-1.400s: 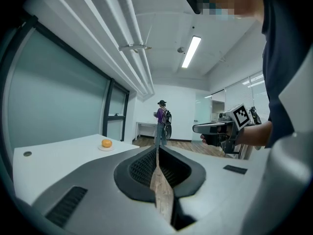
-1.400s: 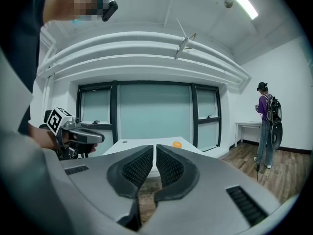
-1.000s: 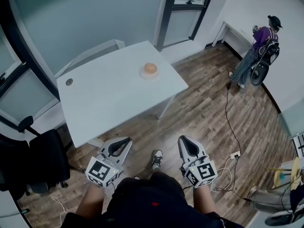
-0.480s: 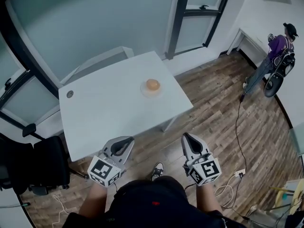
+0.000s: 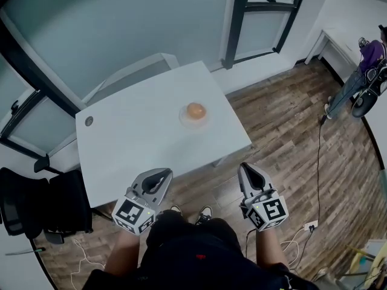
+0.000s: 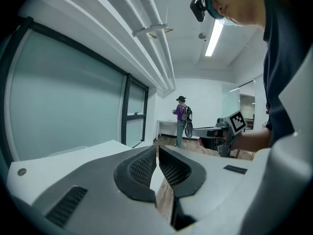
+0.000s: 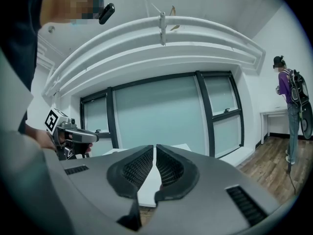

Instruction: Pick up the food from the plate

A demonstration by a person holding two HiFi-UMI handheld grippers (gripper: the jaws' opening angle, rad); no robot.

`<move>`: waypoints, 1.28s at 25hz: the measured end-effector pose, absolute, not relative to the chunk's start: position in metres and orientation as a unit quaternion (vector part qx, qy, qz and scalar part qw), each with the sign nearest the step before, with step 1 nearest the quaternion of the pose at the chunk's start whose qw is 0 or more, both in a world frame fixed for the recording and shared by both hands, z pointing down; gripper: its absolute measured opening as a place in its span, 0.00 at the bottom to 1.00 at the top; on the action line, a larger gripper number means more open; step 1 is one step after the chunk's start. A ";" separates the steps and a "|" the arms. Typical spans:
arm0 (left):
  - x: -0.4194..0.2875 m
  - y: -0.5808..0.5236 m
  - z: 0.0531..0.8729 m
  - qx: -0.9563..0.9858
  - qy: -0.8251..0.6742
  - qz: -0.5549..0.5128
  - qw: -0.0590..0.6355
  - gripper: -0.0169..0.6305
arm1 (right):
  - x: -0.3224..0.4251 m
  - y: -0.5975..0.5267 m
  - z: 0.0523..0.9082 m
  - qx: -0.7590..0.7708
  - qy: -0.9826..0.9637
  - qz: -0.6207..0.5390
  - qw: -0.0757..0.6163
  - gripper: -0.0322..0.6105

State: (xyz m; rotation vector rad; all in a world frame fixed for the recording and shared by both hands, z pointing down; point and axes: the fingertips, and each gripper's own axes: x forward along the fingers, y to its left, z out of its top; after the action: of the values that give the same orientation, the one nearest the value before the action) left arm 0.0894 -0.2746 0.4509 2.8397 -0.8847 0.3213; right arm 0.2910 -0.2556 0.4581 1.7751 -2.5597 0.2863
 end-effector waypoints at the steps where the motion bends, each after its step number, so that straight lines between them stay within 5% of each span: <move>1: 0.090 -0.281 0.451 0.946 -0.297 0.105 0.076 0.08 | 0.290 -0.262 0.460 0.566 -0.819 0.094 0.008 0.11; 29: -0.005 -0.462 0.480 0.948 -0.287 0.083 0.111 0.08 | 0.179 -0.492 0.487 0.562 -0.814 0.070 0.127 0.11; 32: -0.003 -0.463 0.483 0.943 -0.301 0.081 0.120 0.08 | 0.179 -0.512 0.504 0.539 -0.824 0.074 0.156 0.26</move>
State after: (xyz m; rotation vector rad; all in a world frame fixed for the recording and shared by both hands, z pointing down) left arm -0.0026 -0.4635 0.4833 2.7540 -0.8794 0.2355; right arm 0.1791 -0.5120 0.5042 1.5435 -2.3599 0.2130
